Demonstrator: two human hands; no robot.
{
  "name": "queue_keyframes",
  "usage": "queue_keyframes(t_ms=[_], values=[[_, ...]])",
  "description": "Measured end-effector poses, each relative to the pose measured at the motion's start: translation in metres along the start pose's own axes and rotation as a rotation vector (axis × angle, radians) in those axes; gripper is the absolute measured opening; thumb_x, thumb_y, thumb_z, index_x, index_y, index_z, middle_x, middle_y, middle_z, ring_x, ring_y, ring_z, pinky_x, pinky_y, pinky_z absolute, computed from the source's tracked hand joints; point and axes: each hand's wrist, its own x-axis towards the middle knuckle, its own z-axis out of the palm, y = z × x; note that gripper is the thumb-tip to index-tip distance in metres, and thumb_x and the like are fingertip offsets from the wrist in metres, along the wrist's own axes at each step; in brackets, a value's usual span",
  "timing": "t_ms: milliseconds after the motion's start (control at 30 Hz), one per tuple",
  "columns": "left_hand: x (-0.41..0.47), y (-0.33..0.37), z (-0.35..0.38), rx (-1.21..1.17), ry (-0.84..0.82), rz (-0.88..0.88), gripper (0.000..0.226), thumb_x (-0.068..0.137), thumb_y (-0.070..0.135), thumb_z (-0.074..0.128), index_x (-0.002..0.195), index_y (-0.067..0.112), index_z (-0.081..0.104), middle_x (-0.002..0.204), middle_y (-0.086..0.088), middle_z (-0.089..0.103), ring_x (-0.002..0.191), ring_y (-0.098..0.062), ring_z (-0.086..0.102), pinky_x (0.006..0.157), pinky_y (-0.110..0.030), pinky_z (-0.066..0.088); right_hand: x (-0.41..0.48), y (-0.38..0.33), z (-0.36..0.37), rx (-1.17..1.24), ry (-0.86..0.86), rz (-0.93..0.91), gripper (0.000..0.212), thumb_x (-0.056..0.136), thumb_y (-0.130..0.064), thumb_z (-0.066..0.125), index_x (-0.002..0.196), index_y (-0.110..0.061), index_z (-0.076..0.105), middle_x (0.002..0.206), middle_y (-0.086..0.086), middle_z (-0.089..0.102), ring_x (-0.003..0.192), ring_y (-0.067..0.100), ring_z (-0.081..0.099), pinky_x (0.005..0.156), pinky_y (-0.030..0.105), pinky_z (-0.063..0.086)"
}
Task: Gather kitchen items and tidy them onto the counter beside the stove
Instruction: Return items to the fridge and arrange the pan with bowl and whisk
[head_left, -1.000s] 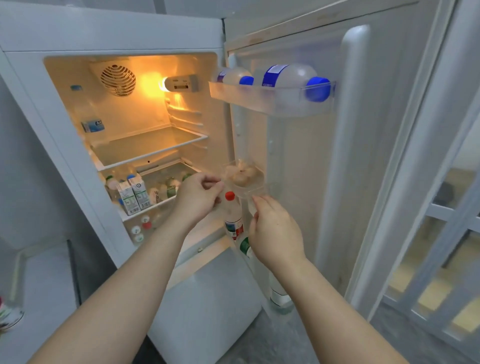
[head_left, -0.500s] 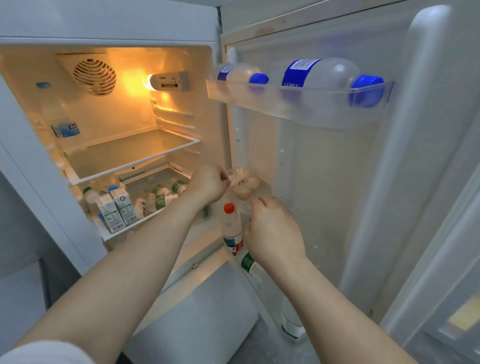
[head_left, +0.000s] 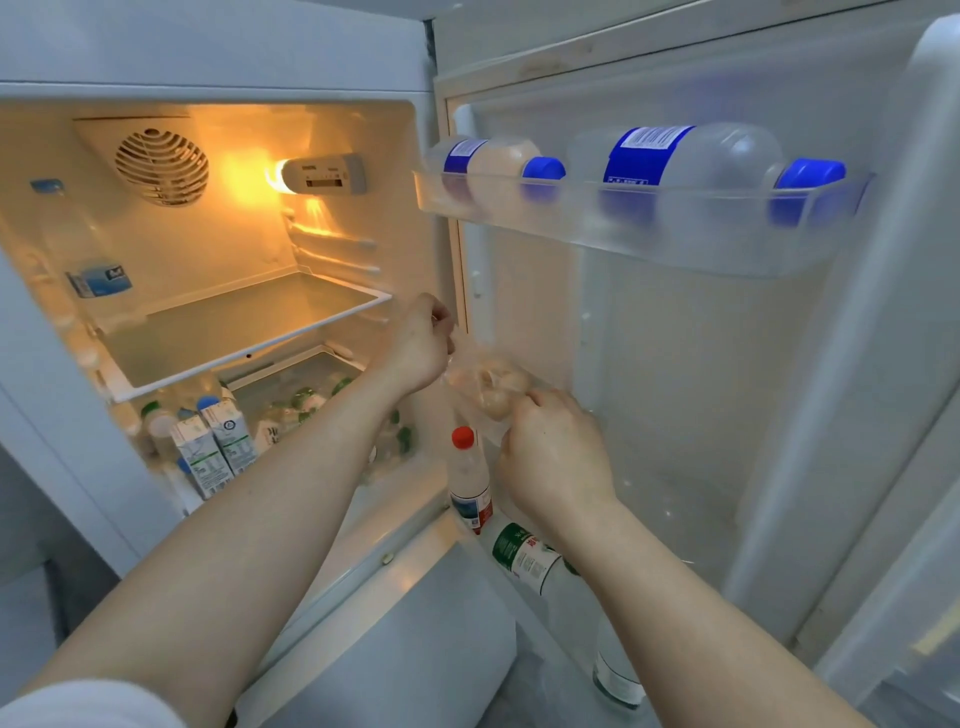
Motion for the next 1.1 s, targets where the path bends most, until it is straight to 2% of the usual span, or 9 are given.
queue_keyframes(t_ms=[233,300,400,500,733,867,967,1033,1100], values=[[0.011,0.009,-0.013,-0.092,0.012,0.081,0.011,0.100,0.017,0.048,0.099,0.015,0.059,0.078,-0.002,0.065,0.064,-0.016,0.059,0.058,-0.027,0.042,0.037,-0.006,0.011,0.123,-0.062,0.126,0.022,0.089,-0.016,0.052,0.106,-0.016,0.064,0.104,0.006,0.066,0.095,0.031,0.057,0.068,0.032,0.033],[0.011,0.009,-0.016,-0.099,-0.007,0.096,0.010,0.099,0.017,0.050,0.095,0.018,0.059,0.077,0.000,0.065,0.064,-0.014,0.058,0.059,-0.026,0.042,0.047,-0.009,0.020,0.144,-0.077,0.166,0.024,0.089,-0.022,0.053,0.111,-0.017,0.062,0.107,0.007,0.065,0.100,0.031,0.056,0.073,0.034,0.038],[0.012,0.007,-0.019,-0.087,-0.028,0.126,0.012,0.097,0.018,0.052,0.089,0.024,0.059,0.073,0.002,0.066,0.059,-0.004,0.058,0.058,-0.024,0.040,0.060,-0.017,0.032,0.174,-0.117,0.249,0.035,0.093,-0.033,0.050,0.124,-0.016,0.052,0.121,0.009,0.059,0.113,0.034,0.048,0.089,0.040,0.039],[0.011,0.006,-0.021,-0.078,-0.050,0.147,0.011,0.096,0.016,0.052,0.093,0.022,0.060,0.072,0.002,0.066,0.052,0.003,0.054,0.057,-0.022,0.038,0.071,-0.022,0.044,0.207,-0.183,0.330,0.038,0.092,-0.041,0.048,0.120,-0.016,0.048,0.122,0.013,0.053,0.114,0.034,0.045,0.091,0.041,0.038],[0.003,0.004,-0.031,0.024,-0.055,0.223,0.021,0.096,0.013,0.049,0.095,0.025,0.066,0.078,0.005,0.065,0.066,-0.008,0.057,0.060,-0.024,0.041,0.075,-0.021,0.042,0.160,-0.148,0.303,0.028,0.092,-0.025,0.052,0.118,-0.016,0.054,0.115,0.010,0.052,0.108,0.032,0.050,0.084,0.038,0.043],[0.003,0.004,-0.039,0.063,-0.041,0.232,0.028,0.098,0.011,0.047,0.101,0.025,0.071,0.088,0.008,0.066,0.072,0.001,0.056,0.059,-0.009,0.037,0.081,-0.022,0.035,0.245,-0.161,0.338,0.022,0.088,-0.028,0.049,0.099,-0.017,0.065,0.098,0.006,0.062,0.092,0.032,0.059,0.077,0.036,0.051],[0.003,0.004,-0.043,0.090,-0.036,0.234,0.031,0.098,0.009,0.047,0.104,0.024,0.073,0.091,0.012,0.064,0.076,0.007,0.055,0.059,0.003,0.033,0.084,-0.023,0.031,0.382,-0.110,0.357,0.025,0.090,-0.029,0.047,0.092,-0.015,0.067,0.095,0.006,0.067,0.089,0.031,0.061,0.076,0.036,0.053],[0.002,0.003,-0.042,0.073,-0.037,0.220,0.031,0.098,0.008,0.048,0.106,0.023,0.074,0.093,0.012,0.064,0.077,0.003,0.056,0.064,0.001,0.033,0.087,-0.023,0.025,0.440,-0.083,0.357,0.022,0.090,-0.025,0.049,0.082,-0.011,0.064,0.086,0.007,0.066,0.083,0.031,0.060,0.067,0.031,0.044],[0.001,0.000,-0.040,0.034,-0.022,0.196,0.030,0.098,0.007,0.050,0.109,0.021,0.074,0.096,0.010,0.066,0.082,-0.002,0.056,0.075,-0.011,0.040,0.095,-0.022,0.021,0.445,-0.065,0.346,0.021,0.090,-0.018,0.052,0.082,-0.006,0.068,0.085,0.012,0.068,0.084,0.034,0.062,0.063,0.032,0.041]])
